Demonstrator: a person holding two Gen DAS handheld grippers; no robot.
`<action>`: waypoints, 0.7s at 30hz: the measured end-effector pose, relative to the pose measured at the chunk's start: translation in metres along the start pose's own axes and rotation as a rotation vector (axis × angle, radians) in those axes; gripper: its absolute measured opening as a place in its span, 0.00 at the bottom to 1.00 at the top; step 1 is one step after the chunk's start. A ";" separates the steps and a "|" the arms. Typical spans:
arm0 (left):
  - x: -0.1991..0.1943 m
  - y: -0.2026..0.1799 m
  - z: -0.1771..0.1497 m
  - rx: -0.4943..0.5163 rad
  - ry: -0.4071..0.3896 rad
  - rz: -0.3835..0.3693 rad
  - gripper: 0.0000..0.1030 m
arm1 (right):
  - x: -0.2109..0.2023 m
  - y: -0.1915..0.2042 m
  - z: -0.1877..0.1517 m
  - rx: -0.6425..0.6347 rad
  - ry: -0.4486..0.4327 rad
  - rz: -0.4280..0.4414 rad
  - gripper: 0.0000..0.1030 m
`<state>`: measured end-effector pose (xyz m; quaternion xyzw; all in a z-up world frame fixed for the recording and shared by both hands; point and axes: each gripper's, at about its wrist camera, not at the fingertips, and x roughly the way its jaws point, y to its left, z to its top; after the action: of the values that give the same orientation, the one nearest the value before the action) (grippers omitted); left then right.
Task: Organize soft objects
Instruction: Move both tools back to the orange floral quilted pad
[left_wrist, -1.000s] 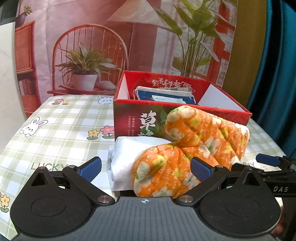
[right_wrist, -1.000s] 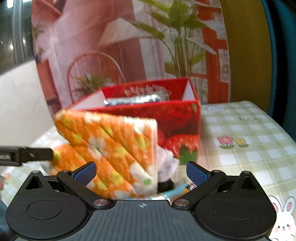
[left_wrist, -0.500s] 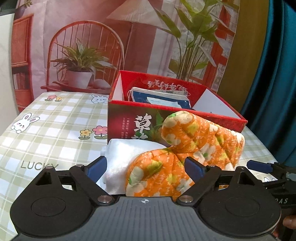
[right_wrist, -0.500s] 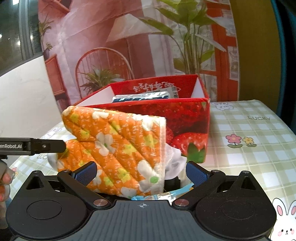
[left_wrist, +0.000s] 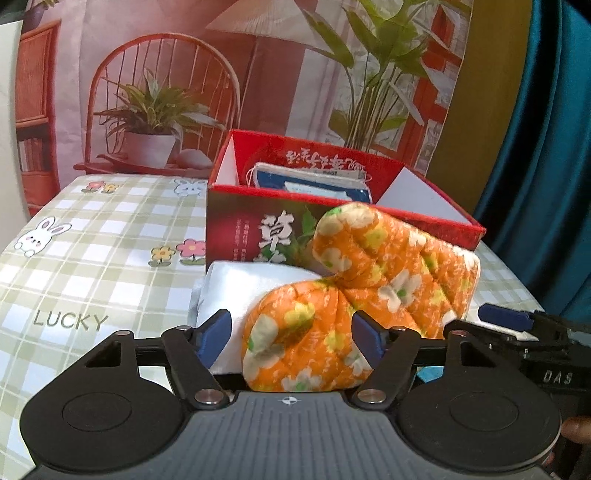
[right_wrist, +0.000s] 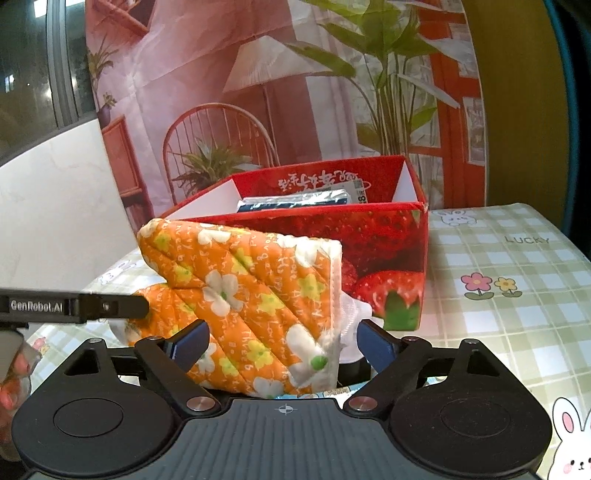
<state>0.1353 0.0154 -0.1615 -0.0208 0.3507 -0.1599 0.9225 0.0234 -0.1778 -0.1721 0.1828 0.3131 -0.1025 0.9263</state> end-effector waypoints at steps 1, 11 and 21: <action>-0.001 0.001 -0.001 -0.002 0.005 0.002 0.71 | 0.001 0.000 -0.001 0.005 -0.001 0.000 0.82; -0.008 0.008 -0.002 -0.042 -0.013 0.007 0.70 | 0.001 0.007 -0.001 0.004 -0.011 0.012 0.80; -0.005 0.009 -0.004 -0.045 -0.017 0.002 0.70 | 0.003 -0.001 -0.005 0.037 -0.008 0.001 0.76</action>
<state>0.1319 0.0261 -0.1626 -0.0426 0.3466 -0.1506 0.9249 0.0232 -0.1769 -0.1780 0.1998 0.3076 -0.1084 0.9240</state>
